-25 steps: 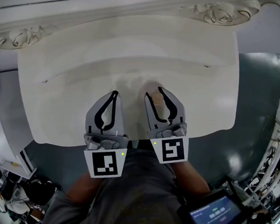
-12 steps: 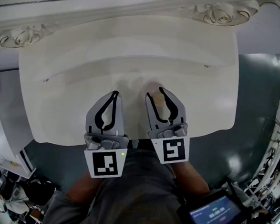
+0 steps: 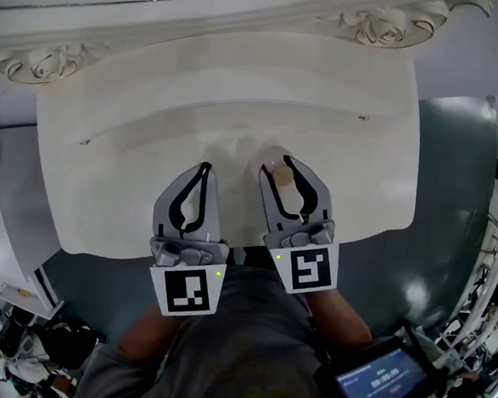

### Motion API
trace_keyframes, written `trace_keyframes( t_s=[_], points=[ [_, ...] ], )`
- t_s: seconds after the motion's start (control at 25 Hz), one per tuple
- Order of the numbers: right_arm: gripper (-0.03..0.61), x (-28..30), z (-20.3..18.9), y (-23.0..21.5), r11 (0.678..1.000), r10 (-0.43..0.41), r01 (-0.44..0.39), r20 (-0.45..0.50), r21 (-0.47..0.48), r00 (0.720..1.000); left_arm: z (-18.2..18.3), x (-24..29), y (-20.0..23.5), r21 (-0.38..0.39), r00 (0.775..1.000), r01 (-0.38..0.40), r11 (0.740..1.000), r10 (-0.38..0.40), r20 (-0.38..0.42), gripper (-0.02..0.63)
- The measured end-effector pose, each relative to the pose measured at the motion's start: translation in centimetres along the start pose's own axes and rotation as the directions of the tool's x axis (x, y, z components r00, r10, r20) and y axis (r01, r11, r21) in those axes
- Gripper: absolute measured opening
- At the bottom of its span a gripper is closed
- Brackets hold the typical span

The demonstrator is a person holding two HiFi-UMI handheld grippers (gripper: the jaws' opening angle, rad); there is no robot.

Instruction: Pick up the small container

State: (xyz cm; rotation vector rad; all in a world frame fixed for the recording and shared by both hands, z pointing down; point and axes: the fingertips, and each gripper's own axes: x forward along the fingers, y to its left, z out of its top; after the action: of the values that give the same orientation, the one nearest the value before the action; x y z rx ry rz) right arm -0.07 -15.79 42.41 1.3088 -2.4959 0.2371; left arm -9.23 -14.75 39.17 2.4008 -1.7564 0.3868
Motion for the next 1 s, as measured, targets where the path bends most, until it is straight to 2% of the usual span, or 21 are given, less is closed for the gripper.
trace_keyframes(
  t_s=[1.0],
  points=[
    [0.140,-2.9,7.4,0.7,0.999,0.033,-0.030,0.124,-0.029,0.992,4.4,-3.8,-0.6,0.051,0.997,-0.050,0.997,0.046,0.069,0.011]
  ],
)
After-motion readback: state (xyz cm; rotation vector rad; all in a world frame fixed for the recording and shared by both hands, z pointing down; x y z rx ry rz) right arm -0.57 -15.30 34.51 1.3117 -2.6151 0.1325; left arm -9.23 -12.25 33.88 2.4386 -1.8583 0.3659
